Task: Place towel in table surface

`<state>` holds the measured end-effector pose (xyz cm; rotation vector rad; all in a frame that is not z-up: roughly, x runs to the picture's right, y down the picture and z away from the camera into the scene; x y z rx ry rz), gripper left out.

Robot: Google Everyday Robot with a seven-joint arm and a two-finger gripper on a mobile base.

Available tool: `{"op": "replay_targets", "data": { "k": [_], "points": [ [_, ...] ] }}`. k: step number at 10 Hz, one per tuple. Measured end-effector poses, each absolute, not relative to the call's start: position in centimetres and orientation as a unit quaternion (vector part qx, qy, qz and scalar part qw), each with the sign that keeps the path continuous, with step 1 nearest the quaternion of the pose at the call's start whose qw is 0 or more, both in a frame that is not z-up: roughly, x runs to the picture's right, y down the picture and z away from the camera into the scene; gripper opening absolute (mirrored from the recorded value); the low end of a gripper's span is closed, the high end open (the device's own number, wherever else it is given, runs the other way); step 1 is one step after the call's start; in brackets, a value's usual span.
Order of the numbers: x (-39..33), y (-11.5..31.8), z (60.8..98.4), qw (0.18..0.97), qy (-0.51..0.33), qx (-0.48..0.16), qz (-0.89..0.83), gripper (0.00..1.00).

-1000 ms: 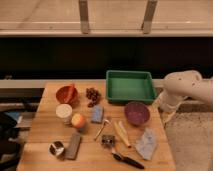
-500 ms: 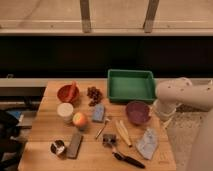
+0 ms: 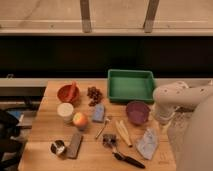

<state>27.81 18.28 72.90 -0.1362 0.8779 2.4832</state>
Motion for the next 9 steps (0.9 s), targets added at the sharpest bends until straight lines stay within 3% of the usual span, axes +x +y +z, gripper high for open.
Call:
{"op": "replay_targets", "data": {
  "k": [9],
  "points": [
    [30.7,23.6,76.0,0.251,0.387,-0.076,0.884,0.61]
  ]
}}
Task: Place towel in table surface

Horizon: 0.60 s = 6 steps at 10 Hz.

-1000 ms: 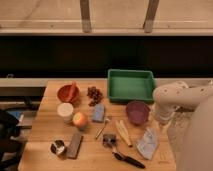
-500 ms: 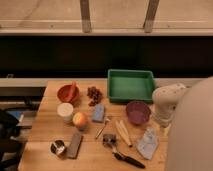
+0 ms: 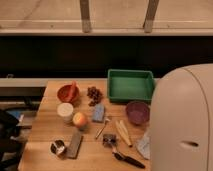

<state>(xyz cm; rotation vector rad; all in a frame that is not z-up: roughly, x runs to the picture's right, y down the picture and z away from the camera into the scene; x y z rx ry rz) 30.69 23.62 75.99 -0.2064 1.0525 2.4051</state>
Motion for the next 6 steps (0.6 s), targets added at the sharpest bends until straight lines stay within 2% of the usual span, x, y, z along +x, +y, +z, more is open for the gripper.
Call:
{"op": "replay_targets", "data": {
  "k": [6],
  "points": [
    [28.6,25.0,76.1,0.238,0.365,-0.149,0.888,0.61]
  ]
}}
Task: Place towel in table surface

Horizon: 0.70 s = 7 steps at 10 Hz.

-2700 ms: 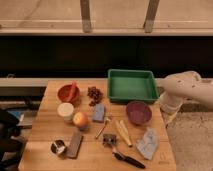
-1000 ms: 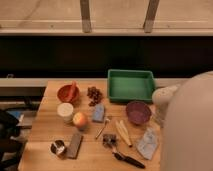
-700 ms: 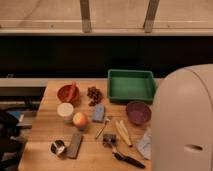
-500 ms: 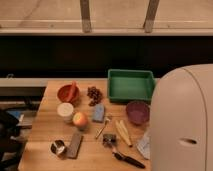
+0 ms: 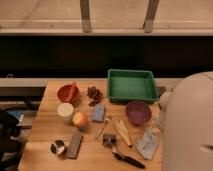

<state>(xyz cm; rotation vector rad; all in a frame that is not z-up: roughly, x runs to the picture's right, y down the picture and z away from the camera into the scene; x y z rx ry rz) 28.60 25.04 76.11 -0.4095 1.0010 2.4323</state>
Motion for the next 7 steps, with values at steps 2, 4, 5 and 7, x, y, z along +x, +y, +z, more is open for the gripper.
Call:
{"op": "replay_targets", "data": {
  "k": [2,4,5,7],
  "points": [
    [27.2,25.4,76.2,0.242,0.358,-0.170,0.886,0.61],
    [25.6,26.3,76.9,0.248,0.362,-0.190,0.878,0.61],
    [24.5,27.2,77.7,0.252,0.369,-0.203,0.871,0.61],
    [23.4,28.3,78.6,0.255,0.377,-0.217,0.863,0.60]
  ]
}}
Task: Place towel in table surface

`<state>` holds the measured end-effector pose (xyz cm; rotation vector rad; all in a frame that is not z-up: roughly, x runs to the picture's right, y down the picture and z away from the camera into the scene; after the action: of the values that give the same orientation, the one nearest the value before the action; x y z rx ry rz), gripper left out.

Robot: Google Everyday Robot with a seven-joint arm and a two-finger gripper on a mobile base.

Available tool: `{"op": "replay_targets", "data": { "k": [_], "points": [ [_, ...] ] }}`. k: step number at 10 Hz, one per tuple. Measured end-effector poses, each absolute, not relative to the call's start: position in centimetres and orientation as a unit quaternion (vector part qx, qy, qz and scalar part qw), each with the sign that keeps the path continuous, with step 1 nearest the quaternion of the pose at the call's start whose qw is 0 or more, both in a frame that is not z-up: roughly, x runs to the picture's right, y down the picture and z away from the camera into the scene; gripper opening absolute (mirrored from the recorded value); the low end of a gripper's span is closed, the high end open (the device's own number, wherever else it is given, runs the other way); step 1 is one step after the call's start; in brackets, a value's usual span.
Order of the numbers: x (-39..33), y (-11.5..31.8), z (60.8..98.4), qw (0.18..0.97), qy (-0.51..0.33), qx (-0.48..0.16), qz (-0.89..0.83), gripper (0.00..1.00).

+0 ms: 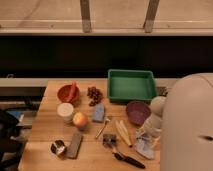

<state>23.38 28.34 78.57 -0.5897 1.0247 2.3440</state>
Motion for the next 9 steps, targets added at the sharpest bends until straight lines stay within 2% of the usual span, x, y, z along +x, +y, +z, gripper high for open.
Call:
{"op": "replay_targets", "data": {
  "k": [1,5,6,7,9],
  "points": [
    [23.3,28.5,78.6,0.255,0.378,-0.219,0.863,0.54],
    [23.2,28.4,78.3,0.257,0.376,-0.219,0.863,0.13],
    [23.5,28.1,77.9,0.255,0.368,-0.216,0.868,0.05],
    [23.9,27.9,77.6,0.252,0.363,-0.213,0.871,0.01],
    [24.2,26.8,77.5,0.250,0.349,-0.203,0.880,0.00]
  ]
}}
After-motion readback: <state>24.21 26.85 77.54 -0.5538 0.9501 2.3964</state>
